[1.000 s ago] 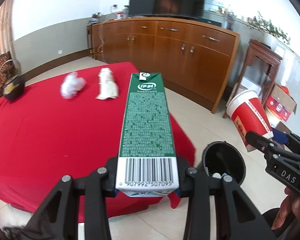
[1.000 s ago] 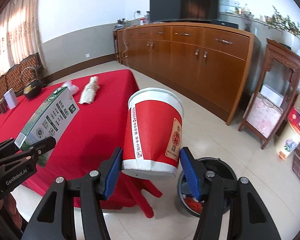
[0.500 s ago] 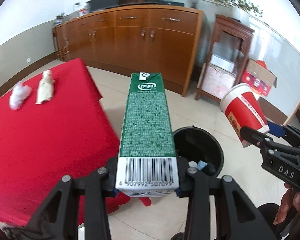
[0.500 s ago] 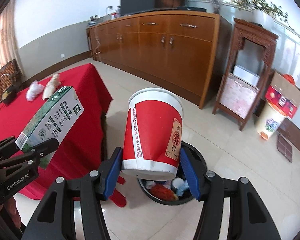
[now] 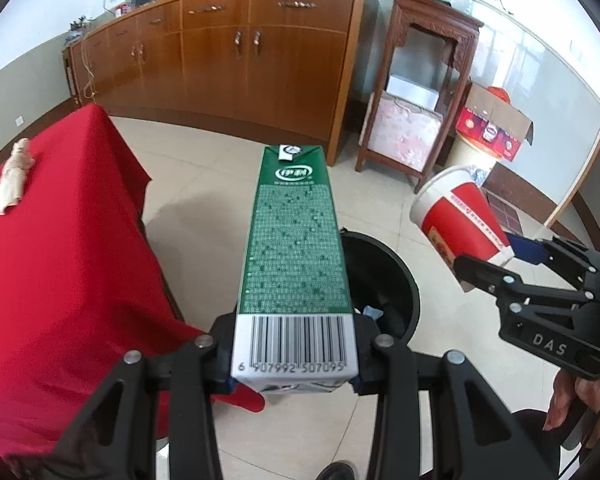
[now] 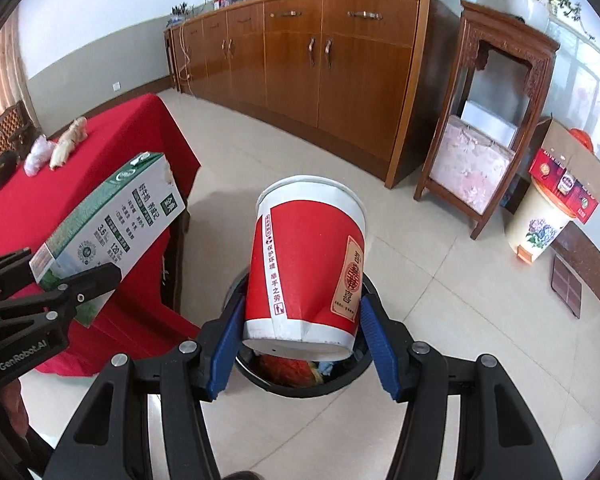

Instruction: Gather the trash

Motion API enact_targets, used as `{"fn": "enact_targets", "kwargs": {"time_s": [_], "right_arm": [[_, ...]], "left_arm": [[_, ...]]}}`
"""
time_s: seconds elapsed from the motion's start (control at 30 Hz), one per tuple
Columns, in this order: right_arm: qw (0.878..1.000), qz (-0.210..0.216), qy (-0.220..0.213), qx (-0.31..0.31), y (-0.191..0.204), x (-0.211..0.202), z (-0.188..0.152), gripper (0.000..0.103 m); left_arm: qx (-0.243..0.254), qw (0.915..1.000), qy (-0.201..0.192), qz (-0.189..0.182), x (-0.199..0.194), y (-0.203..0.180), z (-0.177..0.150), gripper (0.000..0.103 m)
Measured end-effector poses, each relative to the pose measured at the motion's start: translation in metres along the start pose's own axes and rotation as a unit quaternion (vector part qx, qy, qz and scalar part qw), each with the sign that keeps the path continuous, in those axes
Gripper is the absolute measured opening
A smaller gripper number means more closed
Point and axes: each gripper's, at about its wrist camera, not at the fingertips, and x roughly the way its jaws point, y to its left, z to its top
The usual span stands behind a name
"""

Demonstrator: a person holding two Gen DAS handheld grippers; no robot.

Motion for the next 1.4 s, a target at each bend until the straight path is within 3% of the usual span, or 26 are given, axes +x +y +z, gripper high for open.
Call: {"fn": "enact_targets", "kwargs": {"time_s": [0.6, 0.73, 0.83, 0.9, 0.97, 1.0, 1.07, 1.13, 1.2, 1.4], "right_arm": [[0.993, 0.041, 0.091, -0.067, -0.041, 0.104, -0.024, 0.061], [0.989, 0.052, 0.104, -0.085, -0.04, 0.132, -0.036, 0.061], [0.986, 0.064, 0.116, -0.099, -0.038, 0.152, -0.044, 0.061], [0.984, 0.053, 0.119, -0.125, -0.032, 0.165, -0.053, 0.066], [0.985, 0.038, 0.108, -0.129, -0.034, 0.169, -0.06, 0.095], [0.987, 0.032, 0.099, -0.124, -0.037, 0.168, -0.064, 0.099], [0.988, 0.034, 0.102, -0.108, -0.044, 0.168, -0.068, 0.099], [0.99, 0.019, 0.107, -0.094, -0.05, 0.168, -0.072, 0.103], [0.991, 0.011, 0.112, -0.074, -0.055, 0.169, -0.074, 0.103], [0.994, -0.004, 0.11, -0.022, -0.067, 0.16, -0.067, 0.103]], "left_arm": [[-0.011, 0.9935, 0.106, -0.039, 0.112, -0.025, -0.006, 0.041], [-0.012, 0.9922, 0.119, -0.037, 0.128, -0.025, -0.01, 0.041], [-0.024, 0.9911, 0.118, -0.057, 0.137, -0.025, -0.013, 0.043], [-0.038, 0.9911, 0.118, -0.048, 0.141, -0.02, -0.016, 0.072], [-0.041, 0.9932, 0.107, -0.022, 0.139, -0.015, -0.019, 0.078], [-0.036, 0.9937, 0.105, -0.015, 0.139, -0.014, -0.02, 0.078], [-0.025, 0.9948, 0.098, 0.011, 0.136, -0.011, -0.023, 0.079], [-0.019, 0.9947, 0.096, 0.03, 0.131, -0.01, -0.027, 0.085], [-0.016, 0.9946, 0.095, 0.038, 0.128, -0.007, -0.029, 0.094], [-0.006, 0.9953, 0.082, 0.052, 0.116, 0.002, -0.028, 0.098]]}}
